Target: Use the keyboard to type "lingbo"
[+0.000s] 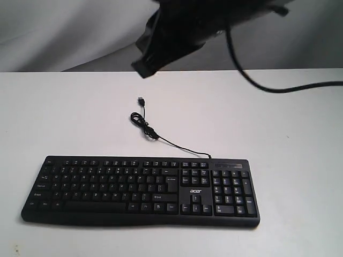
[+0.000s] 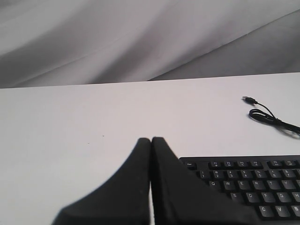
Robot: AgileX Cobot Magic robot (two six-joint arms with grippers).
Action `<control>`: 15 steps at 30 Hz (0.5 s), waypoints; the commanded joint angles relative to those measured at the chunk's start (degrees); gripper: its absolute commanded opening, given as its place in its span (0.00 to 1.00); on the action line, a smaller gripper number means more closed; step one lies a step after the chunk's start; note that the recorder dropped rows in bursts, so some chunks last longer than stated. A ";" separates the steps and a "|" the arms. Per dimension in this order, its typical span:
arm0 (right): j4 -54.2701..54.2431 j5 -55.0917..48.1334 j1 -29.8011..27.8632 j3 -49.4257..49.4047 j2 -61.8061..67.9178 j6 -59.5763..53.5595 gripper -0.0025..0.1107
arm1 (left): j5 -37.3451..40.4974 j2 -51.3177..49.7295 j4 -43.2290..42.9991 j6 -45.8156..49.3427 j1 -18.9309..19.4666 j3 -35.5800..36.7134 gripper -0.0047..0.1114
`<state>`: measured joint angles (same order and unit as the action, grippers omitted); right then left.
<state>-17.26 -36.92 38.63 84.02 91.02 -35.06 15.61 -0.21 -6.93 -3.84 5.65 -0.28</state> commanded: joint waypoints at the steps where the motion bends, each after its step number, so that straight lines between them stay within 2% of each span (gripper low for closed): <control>1: 0.15 -0.60 -0.37 -0.26 -5.76 2.37 0.02 | -0.39 0.21 0.21 -0.12 0.06 0.28 0.04; 6: 0.34 -0.50 -0.37 -0.26 -9.50 2.22 0.02 | -0.39 0.21 0.21 -0.12 0.06 0.28 0.04; 12: 5.21 6.87 -0.37 -0.26 -14.89 2.48 0.02 | -0.39 0.21 0.21 -0.12 0.06 0.28 0.04; 15: 6.57 11.94 -3.11 -0.26 -17.28 12.64 0.02 | -0.39 0.21 0.21 -0.12 0.06 0.28 0.04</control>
<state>-12.94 -29.56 37.90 84.02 76.05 -29.52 15.61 -0.21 -6.93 -3.84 5.65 -0.28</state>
